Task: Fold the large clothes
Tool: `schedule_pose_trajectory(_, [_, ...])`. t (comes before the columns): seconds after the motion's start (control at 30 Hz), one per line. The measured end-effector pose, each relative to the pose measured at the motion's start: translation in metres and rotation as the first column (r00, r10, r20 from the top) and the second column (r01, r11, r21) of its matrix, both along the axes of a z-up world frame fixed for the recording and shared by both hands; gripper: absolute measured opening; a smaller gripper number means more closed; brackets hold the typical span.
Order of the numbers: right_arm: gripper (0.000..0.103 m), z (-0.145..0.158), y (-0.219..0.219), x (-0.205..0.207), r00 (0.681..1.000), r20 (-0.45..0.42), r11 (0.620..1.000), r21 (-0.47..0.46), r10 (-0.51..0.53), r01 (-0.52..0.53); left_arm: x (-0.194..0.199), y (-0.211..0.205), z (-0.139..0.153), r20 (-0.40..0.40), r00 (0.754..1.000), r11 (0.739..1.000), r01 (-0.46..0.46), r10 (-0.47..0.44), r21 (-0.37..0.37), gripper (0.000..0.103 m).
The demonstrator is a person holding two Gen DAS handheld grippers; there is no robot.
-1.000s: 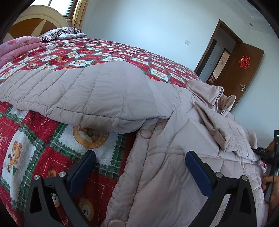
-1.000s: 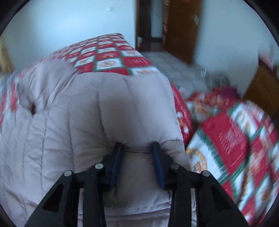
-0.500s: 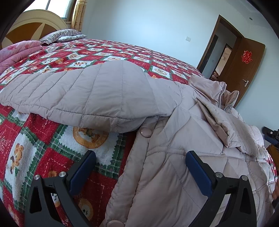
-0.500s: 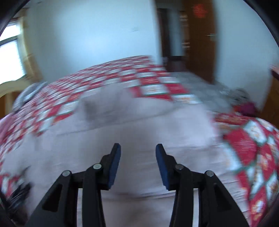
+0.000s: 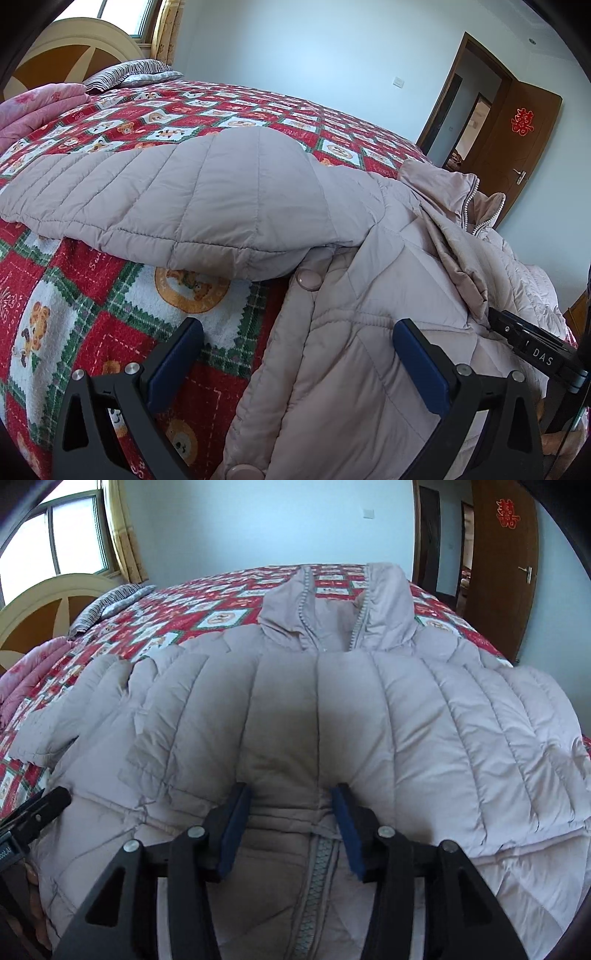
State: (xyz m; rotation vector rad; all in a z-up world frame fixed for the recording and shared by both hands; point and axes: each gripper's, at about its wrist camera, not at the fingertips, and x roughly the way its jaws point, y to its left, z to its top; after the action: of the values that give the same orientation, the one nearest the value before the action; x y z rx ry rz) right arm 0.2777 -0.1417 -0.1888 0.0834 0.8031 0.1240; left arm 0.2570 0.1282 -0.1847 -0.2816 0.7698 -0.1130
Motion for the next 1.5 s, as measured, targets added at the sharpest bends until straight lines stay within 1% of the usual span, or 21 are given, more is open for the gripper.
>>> schedule_pose_trajectory(0.17, [0.054, 0.003, -0.001, -0.001, 1.0, 0.012, 0.999, 0.054, 0.004, -0.005, -0.011, 0.022, 0.016, -0.025, 1.0, 0.998, -0.016, 0.015, -0.059, 0.102])
schedule_pose_trajectory(0.27, [0.055, 0.002, -0.002, 0.002, 1.0, 0.018, 0.996, 0.087, 0.007, -0.009, -0.032, 0.066, 0.039, 0.055, 0.988, 0.986, -0.139, 0.145, -0.096, 0.102])
schedule_pose_trajectory(0.33, [0.06, 0.002, -0.005, 0.001, 0.999, 0.024, 0.993, 0.119, 0.021, -0.024, -0.034, 0.101, 0.049, 0.062, 0.961, 0.961, -0.265, 0.27, -0.084, 0.102])
schedule_pose_trajectory(0.37, [0.072, 0.002, -0.004, 0.0, 0.999, 0.026, 0.99, 0.132, 0.035, -0.038, -0.031, 0.115, 0.05, 0.052, 0.948, 0.948, -0.311, 0.315, -0.072, 0.102])
schedule_pose_trajectory(0.43, [0.086, 0.002, 0.0, 0.0, 0.997, 0.03, 0.989, 0.134, 0.064, -0.068, -0.021, 0.148, 0.049, 0.024, 0.909, 0.909, -0.415, 0.415, -0.031, 0.102])
schedule_pose_trajectory(0.47, [0.09, 0.002, 0.002, 0.0, 0.997, 0.029, 0.99, 0.12, 0.069, -0.072, -0.015, 0.16, 0.048, 0.016, 0.892, 0.892, -0.451, 0.451, -0.011, 0.102])
schedule_pose_trajectory(0.57, [0.092, 0.002, 0.009, 0.0, 0.997, 0.021, 0.994, 0.078, 0.074, -0.076, 0.001, 0.198, 0.04, -0.004, 0.825, 0.824, -0.565, 0.565, 0.032, 0.102])
schedule_pose_trajectory(0.7, [0.093, 0.002, 0.01, 0.001, 0.997, 0.018, 0.994, 0.073, 0.076, -0.077, 0.019, 0.24, 0.023, -0.05, 0.763, 0.759, -0.646, 0.644, -0.084, 0.101])
schedule_pose_trajectory(0.77, [0.094, 0.002, 0.01, 0.001, 0.997, 0.018, 0.994, 0.071, 0.076, -0.077, 0.024, 0.251, 0.017, -0.062, 0.752, 0.736, -0.656, 0.656, -0.167, 0.097])
schedule_pose_trajectory(0.83, [0.094, 0.001, 0.011, 0.002, 0.997, 0.016, 0.995, 0.067, 0.075, -0.076, 0.033, 0.262, 0.005, -0.111, 0.736, 0.703, -0.673, 0.668, -0.231, 0.073])
schedule_pose_trajectory(0.9, [0.094, 0.0, 0.012, 0.003, 0.997, 0.015, 0.995, 0.063, 0.075, -0.076, 0.039, 0.265, -0.006, -0.154, 0.715, 0.672, -0.696, 0.682, -0.254, 0.065])
schedule_pose_trajectory(0.93, [0.094, 0.0, 0.012, 0.003, 0.997, 0.015, 0.995, 0.062, 0.075, -0.076, 0.038, 0.264, -0.007, -0.135, 0.708, 0.665, -0.701, 0.694, -0.257, 0.055])
schedule_pose_trajectory(0.97, [0.094, -0.001, 0.012, 0.003, 0.997, 0.014, 0.995, 0.061, 0.076, -0.076, 0.039, 0.262, -0.008, -0.13, 0.705, 0.665, -0.704, 0.697, -0.249, 0.05])
schedule_pose_trajectory(1.03, [0.095, -0.001, 0.012, 0.003, 0.997, 0.014, 0.995, 0.062, 0.076, -0.076, 0.041, 0.261, -0.012, -0.124, 0.704, 0.672, -0.706, 0.699, -0.222, 0.029])
schedule_pose_trajectory(1.1, [0.095, -0.001, 0.012, 0.003, 0.997, 0.015, 0.995, 0.062, 0.075, -0.076, 0.038, 0.265, -0.014, -0.121, 0.701, 0.665, -0.707, 0.702, -0.238, 0.018])
schedule_pose_trajectory(1.17, [0.095, -0.001, 0.012, 0.003, 0.997, 0.016, 0.995, 0.064, 0.075, -0.075, 0.035, 0.269, -0.014, -0.116, 0.714, 0.67, -0.692, 0.691, -0.268, 0.014])
schedule_pose_trajectory(1.23, [0.095, -0.001, 0.013, 0.003, 0.997, 0.016, 0.995, 0.065, 0.074, -0.075, 0.037, 0.269, -0.008, -0.105, 0.732, 0.691, -0.673, 0.673, -0.265, 0.009])
schedule_pose_trajectory(1.3, [0.095, -0.001, 0.013, 0.003, 0.997, 0.016, 0.995, 0.068, 0.074, -0.075, 0.039, 0.263, 0.002, -0.079, 0.748, 0.715, -0.656, 0.659, -0.243, 0.008])
schedule_pose_trajectory(1.37, [0.095, -0.001, 0.013, 0.003, 0.997, 0.017, 0.995, 0.071, 0.074, -0.075, 0.042, 0.248, 0.022, -0.008, 0.777, 0.753, -0.613, 0.63, -0.237, 0.008])
schedule_pose_trajectory(1.4, [0.095, -0.001, 0.012, 0.003, 0.997, 0.018, 0.994, 0.074, 0.075, -0.076, 0.045, 0.237, 0.035, 0.038, 0.796, 0.781, -0.582, 0.604, -0.226, 0.008])
schedule_pose_trajectory(1.5, [0.095, -0.001, 0.01, 0.002, 0.997, 0.021, 0.993, 0.089, 0.073, -0.075, 0.049, 0.184, 0.078, 0.19, 0.864, 0.883, -0.44, 0.466, -0.164, 0.006])
